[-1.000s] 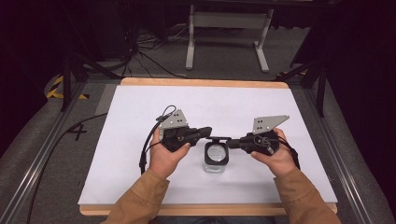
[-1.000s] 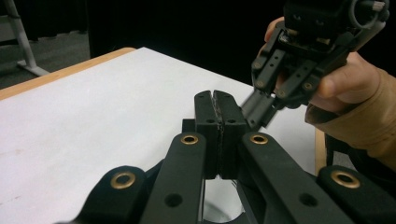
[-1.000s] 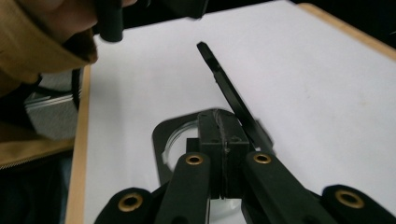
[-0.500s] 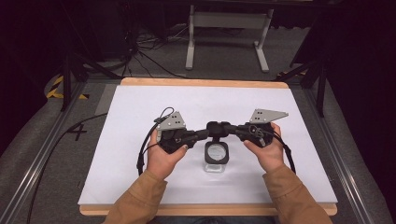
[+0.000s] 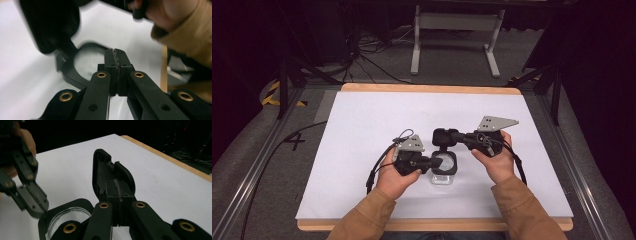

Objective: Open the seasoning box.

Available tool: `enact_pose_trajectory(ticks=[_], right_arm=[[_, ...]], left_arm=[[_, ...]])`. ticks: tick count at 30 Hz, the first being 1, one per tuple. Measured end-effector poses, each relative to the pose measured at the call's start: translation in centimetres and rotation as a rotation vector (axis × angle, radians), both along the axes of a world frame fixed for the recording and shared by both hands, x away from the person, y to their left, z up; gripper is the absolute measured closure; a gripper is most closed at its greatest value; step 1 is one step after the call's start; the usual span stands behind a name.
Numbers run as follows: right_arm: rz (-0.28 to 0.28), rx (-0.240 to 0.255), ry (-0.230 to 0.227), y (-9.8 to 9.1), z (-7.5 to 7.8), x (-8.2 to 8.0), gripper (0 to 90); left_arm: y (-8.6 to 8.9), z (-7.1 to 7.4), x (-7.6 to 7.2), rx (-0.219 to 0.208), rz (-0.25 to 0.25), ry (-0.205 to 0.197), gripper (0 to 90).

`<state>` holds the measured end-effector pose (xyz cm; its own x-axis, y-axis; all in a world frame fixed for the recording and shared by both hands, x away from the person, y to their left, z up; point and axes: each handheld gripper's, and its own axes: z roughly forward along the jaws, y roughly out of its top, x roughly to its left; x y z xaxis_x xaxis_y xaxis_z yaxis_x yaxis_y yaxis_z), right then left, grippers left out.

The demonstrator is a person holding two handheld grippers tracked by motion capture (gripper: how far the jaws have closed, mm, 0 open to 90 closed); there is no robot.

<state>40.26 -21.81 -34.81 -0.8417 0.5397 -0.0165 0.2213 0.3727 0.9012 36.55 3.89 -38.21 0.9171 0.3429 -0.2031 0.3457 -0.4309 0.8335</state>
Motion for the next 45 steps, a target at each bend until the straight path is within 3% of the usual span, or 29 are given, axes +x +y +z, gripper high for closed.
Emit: enact_pose_trajectory(ticks=[3, 8, 13, 18, 21, 26, 32, 35, 38, 40, 45], right_arm=[[-0.005, 0.002, -0.004, 0.0, 0.2, -0.1, 90.0], [-0.016, 0.014, 0.0, -0.1, 0.1, 0.1, 90.0], [-0.027, 0.009, -0.021, -0.3, 0.4, -0.4, 90.0], [-0.037, 0.032, -0.041, -2.1, 1.3, -1.3, 90.0], [-0.068, 0.041, -0.049, -3.8, 1.9, -1.9, 90.0], [-0.132, 0.009, -0.05, -6.9, 1.9, -2.8, 89.9], [-0.183, -0.03, -0.007, -10.0, 0.9, -3.1, 85.7], [-0.208, -0.069, 0.009, -11.4, 0.3, -3.2, 83.8], [-0.22, -0.091, 0.023, -12.3, -0.2, -3.2, 81.6], [-0.237, -0.117, 0.043, -13.4, -0.9, -3.1, 76.7], [-0.255, -0.152, 0.091, -14.8, -2.5, -2.9, 70.0]], left_arm=[[-0.3, -0.2, 0.0, 0.038, -0.003, -0.001, 89.8], [-0.3, -0.2, 0.0, 0.061, -0.007, 0.028, 89.8], [-0.2, 0.0, 0.1, 0.076, -0.011, 0.021, 89.8], [0.9, 0.9, -0.1, 0.026, -0.002, -0.006, 80.3], [2.5, 1.9, -0.2, 0.039, 0.026, -0.053, 77.1], [5.7, 2.6, 0.1, 0.071, 0.089, -0.068, 70.3], [10.1, 2.1, 0.6, 0.135, 0.174, -0.046, 64.3], [12.1, 1.9, 0.9, 0.129, 0.197, -0.031, 58.5], [13.0, 1.7, 1.0, 0.139, 0.211, -0.026, 54.3], [13.7, 1.1, 1.2, 0.181, 0.211, -0.038, 52.6], [15.0, -0.8, 2.1, 0.206, 0.254, -0.002, 47.1]])
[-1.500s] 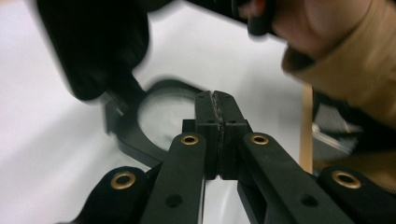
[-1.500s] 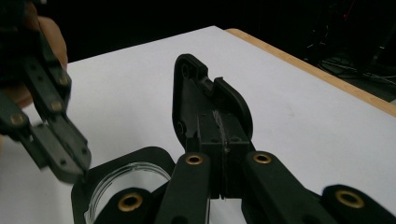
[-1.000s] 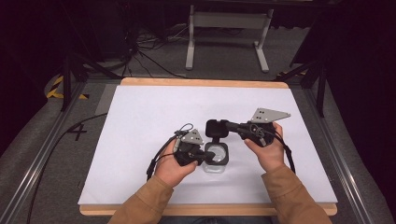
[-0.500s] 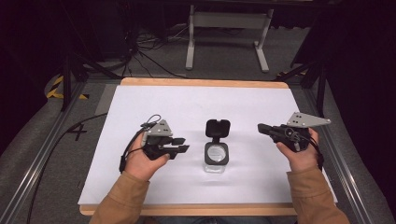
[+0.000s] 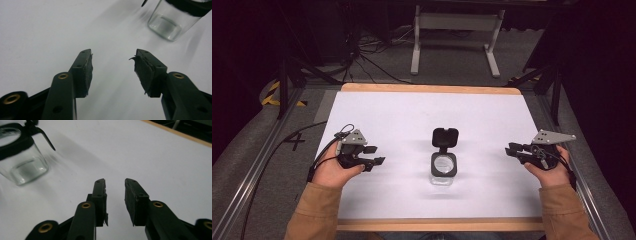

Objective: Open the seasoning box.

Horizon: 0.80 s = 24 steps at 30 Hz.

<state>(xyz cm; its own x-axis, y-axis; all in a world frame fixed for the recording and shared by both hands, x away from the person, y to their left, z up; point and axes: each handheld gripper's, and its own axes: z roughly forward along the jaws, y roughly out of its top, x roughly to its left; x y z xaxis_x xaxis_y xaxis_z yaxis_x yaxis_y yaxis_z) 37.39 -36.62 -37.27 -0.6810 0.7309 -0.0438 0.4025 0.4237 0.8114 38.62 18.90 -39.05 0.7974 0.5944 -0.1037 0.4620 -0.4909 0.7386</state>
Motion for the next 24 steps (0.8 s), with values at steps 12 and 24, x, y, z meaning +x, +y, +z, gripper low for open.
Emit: enact_pose_trajectory(ticks=[12, 24], right_arm=[[-0.018, -0.062, 0.158, -1.0, -3.9, 1.6, 57.3], [0.023, -0.116, 0.218, 0.7, -5.7, 1.9, 55.8]], left_arm=[[0.7, -3.0, 0.9, 0.107, -0.013, 0.099, 42.3], [-0.4, -3.6, 0.6, 0.182, -0.067, 0.173, 38.7]])
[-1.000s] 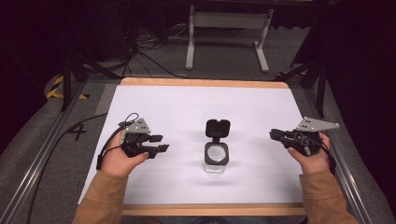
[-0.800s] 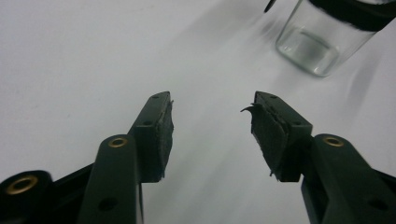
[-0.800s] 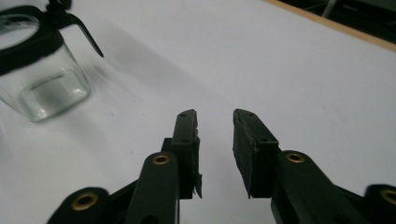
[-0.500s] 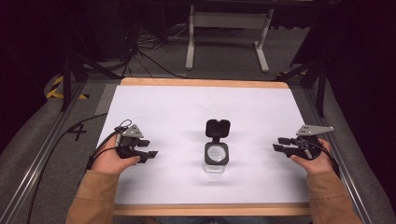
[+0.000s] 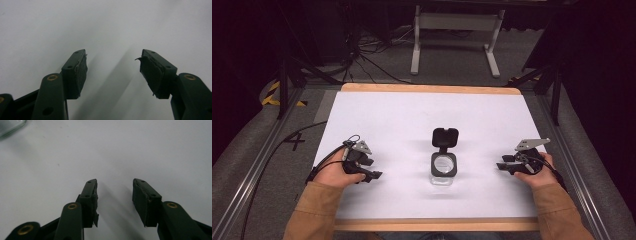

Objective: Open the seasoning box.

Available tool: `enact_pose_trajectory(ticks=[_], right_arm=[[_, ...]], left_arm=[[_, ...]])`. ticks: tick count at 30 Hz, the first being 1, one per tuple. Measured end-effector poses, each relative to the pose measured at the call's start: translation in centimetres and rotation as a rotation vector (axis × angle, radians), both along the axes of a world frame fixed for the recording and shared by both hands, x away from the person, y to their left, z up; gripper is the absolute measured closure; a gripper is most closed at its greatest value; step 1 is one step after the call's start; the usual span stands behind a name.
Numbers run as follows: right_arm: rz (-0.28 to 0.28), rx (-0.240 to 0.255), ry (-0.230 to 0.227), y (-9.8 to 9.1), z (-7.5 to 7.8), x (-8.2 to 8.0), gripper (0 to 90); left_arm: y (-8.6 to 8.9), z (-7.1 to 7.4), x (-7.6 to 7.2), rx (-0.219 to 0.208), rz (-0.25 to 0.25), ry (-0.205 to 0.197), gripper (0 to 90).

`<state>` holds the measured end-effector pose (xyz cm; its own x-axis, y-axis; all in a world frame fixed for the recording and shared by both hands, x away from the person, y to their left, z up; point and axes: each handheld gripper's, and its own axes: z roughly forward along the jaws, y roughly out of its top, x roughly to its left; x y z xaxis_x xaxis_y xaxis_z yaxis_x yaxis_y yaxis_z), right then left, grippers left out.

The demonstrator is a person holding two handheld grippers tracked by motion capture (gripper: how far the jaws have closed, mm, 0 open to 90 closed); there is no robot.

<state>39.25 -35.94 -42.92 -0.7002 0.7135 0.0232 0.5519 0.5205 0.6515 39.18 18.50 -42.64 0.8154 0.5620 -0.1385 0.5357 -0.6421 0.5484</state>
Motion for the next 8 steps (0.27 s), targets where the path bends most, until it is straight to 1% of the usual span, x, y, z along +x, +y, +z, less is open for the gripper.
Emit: enact_pose_trajectory(ticks=[3, 4, 5, 6, 8], right_arm=[[0.005, -0.006, -0.001, 0.3, -0.02, -0.04, 55.3], [0.006, -0.008, 0.001, 0.36, -0.01, -0.07, 55.3], [0.007, -0.009, -0.002, 0.4, 0.0, -0.08, 55.3], [0.008, -0.011, -0.005, 0.45, 0.03, -0.09, 55.3], [0.009, -0.011, -0.013, 0.53, 0.12, -0.09, 55.3]], left_arm=[[-0.12, -0.03, 0.0, -0.005, 0.002, -0.015, 38.2], [-0.1, 0.01, 0.02, -0.001, 0.003, -0.022, 38.2], [-0.04, 0.11, 0.06, 0.003, 0.001, -0.019, 38.2], [-0.03, 0.13, 0.06, -0.003, 0.01, -0.029, 38.0], [0.04, 0.31, 0.1, -0.004, 0.013, -0.03, 38.0]])
